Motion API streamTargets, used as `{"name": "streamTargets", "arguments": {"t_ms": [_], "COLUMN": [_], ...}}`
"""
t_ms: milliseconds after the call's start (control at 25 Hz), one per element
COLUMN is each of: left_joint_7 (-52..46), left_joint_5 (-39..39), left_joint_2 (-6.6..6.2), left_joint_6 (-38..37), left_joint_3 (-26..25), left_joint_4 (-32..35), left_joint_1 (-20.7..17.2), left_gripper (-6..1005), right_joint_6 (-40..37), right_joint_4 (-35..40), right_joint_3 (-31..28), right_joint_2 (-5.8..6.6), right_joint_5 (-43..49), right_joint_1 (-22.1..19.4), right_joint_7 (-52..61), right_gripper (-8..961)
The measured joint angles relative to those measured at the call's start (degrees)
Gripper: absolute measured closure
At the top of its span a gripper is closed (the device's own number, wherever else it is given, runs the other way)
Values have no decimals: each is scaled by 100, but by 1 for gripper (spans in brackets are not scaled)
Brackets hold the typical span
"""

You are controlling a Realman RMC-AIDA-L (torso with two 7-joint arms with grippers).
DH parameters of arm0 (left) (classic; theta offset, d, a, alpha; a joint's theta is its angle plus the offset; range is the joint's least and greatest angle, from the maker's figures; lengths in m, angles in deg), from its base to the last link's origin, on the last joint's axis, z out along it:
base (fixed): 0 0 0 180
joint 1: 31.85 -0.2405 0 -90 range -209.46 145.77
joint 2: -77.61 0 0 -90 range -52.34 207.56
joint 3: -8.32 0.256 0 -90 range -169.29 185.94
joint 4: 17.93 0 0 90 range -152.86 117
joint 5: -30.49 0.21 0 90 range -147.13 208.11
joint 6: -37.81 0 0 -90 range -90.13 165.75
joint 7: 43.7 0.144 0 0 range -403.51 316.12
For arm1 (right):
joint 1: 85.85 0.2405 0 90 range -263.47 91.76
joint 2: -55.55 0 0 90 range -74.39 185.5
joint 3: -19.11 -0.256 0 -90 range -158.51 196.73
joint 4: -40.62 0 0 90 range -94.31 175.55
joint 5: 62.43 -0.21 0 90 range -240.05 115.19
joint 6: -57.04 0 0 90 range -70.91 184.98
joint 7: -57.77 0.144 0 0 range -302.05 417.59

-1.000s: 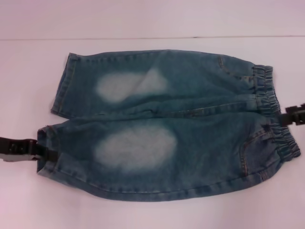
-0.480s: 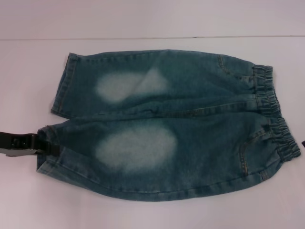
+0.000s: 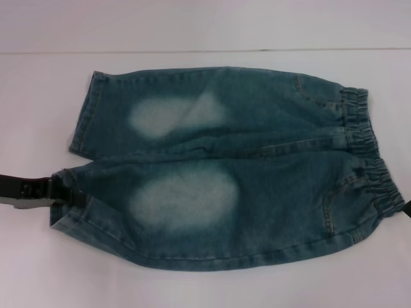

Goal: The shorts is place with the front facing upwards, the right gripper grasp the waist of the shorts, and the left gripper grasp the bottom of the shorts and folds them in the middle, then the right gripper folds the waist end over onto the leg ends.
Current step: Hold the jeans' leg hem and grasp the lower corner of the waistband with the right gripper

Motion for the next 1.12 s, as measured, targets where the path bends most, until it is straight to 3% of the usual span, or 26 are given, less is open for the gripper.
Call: {"name": "streamTargets", "arguments": {"t_ms": [360,1120], "left_joint_7": [4,24], "left_joint_5": [-60,-59], "left_joint_2": [-1,4], "left_joint_6": [9,88], "left_joint_3": [9,23], "left_joint_4": [-47,-99], "left_joint_1": [38,2], "left_gripper": [957,956], "right_joint_6": [233,528], "right_joint_4": [-52,-252], "right_joint_3": [94,684], "right_joint_2": [-173,-333], "right_joint_5": [425,442], "right_joint_1": [129,181], "right_joint_7": [22,340], "right_gripper": [364,363]}}
